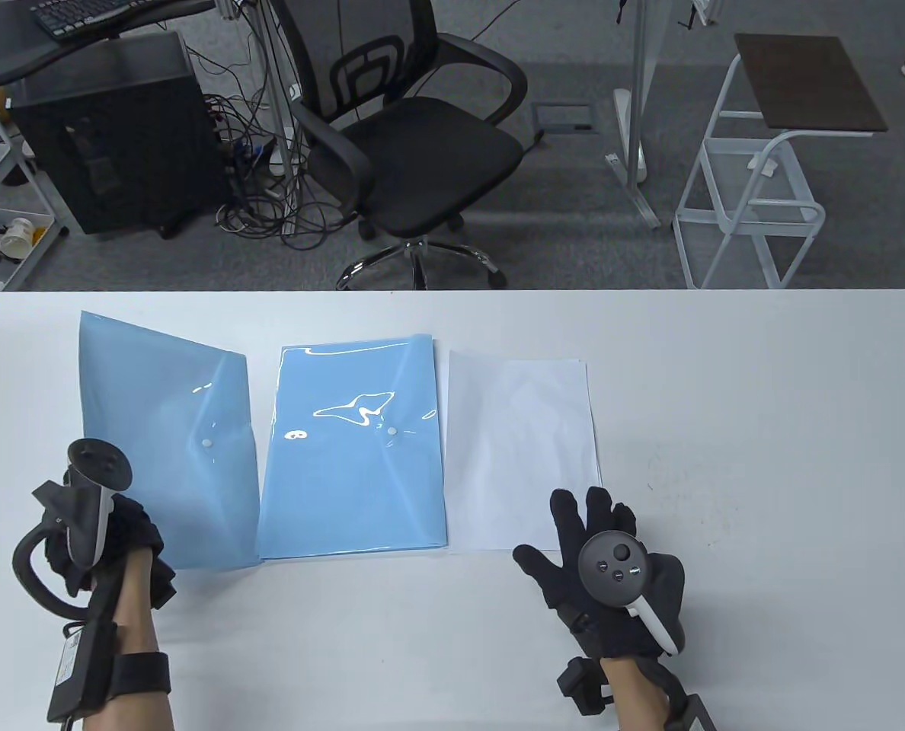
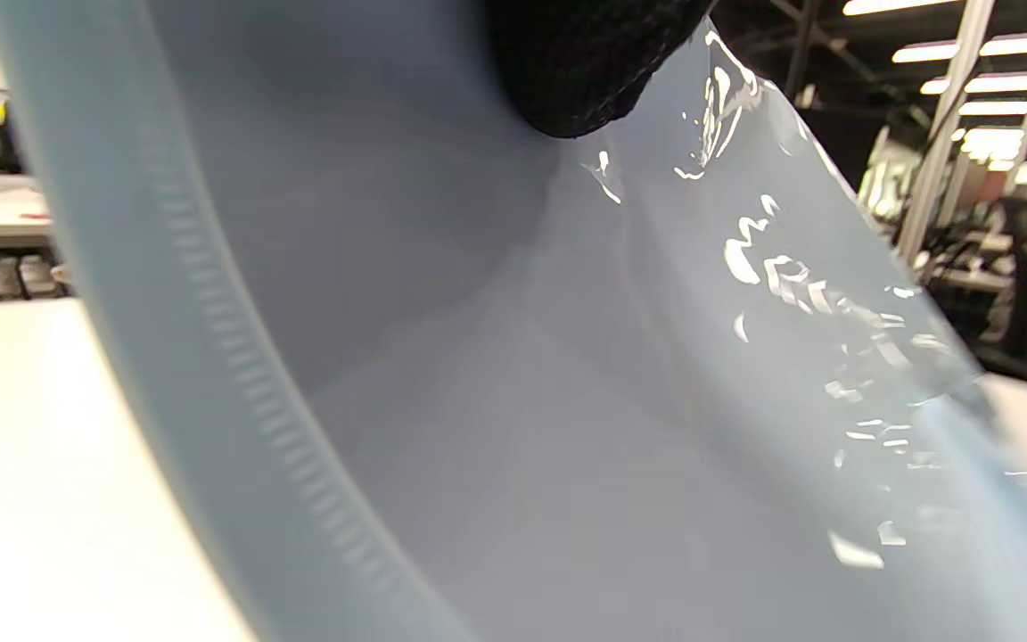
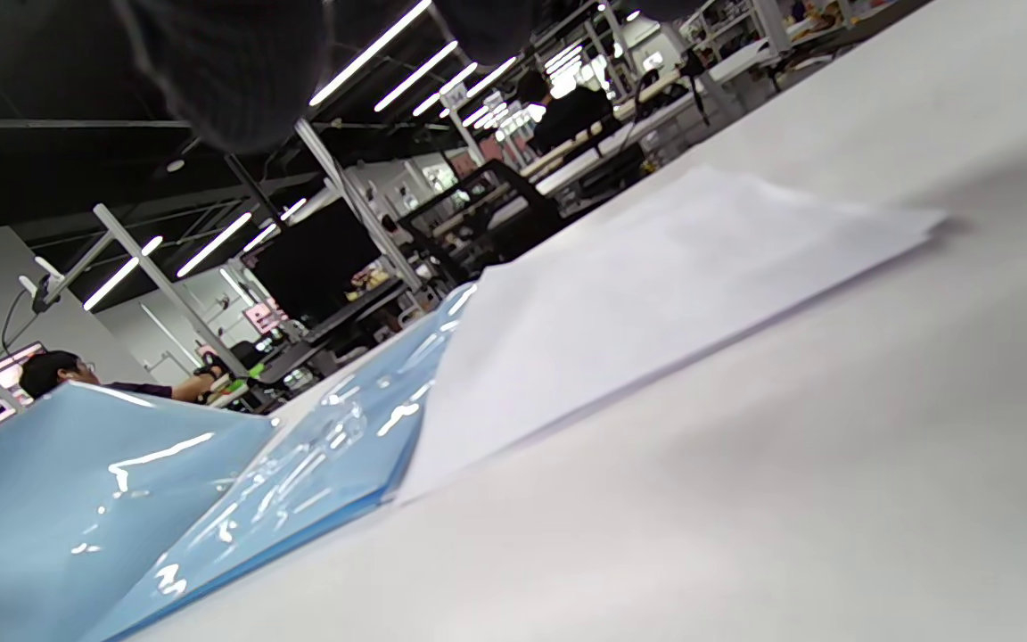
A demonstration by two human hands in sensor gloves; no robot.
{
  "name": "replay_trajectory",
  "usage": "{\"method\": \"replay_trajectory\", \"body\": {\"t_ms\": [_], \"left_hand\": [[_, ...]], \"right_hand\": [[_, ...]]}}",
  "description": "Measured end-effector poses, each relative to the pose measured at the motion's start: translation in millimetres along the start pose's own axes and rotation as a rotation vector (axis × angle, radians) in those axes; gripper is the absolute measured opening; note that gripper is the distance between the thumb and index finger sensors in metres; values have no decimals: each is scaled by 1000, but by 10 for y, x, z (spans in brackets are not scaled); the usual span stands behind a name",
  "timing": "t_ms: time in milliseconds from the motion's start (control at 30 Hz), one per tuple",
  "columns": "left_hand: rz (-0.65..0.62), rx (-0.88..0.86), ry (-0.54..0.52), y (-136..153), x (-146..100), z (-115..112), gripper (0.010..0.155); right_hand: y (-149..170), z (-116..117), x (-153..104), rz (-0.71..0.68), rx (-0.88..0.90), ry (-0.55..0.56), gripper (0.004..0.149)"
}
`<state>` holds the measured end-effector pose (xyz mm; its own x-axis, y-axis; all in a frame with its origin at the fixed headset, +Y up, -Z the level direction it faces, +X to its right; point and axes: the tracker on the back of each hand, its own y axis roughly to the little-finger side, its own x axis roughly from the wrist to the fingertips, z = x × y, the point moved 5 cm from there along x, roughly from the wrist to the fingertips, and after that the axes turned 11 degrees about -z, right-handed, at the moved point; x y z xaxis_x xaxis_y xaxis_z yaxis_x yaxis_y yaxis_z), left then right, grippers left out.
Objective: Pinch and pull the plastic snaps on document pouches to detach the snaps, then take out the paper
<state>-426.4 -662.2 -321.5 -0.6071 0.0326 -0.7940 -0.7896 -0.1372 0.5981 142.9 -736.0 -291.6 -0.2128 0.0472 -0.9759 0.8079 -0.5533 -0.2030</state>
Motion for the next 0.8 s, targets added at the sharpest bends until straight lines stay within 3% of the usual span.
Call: {"method": "replay_trajectory", "body": {"t_ms": [233,467,667,800], "left_hand": [[-126,-70,-64,-315,-422,525,49],[-328,-262,-89,-574,-867,757,49],[-428,-518,31,-672,-1075,501,49],[-443,-682,173,-737,-1118,103,49]], "right_hand": [[-30,-22,-37,-17,9,9,86],[1,-31,-53,-11,28,9,86],[-7,-30,-45,-9,27,7,86],[-9,-36,-53,-12,29,9,87]]}}
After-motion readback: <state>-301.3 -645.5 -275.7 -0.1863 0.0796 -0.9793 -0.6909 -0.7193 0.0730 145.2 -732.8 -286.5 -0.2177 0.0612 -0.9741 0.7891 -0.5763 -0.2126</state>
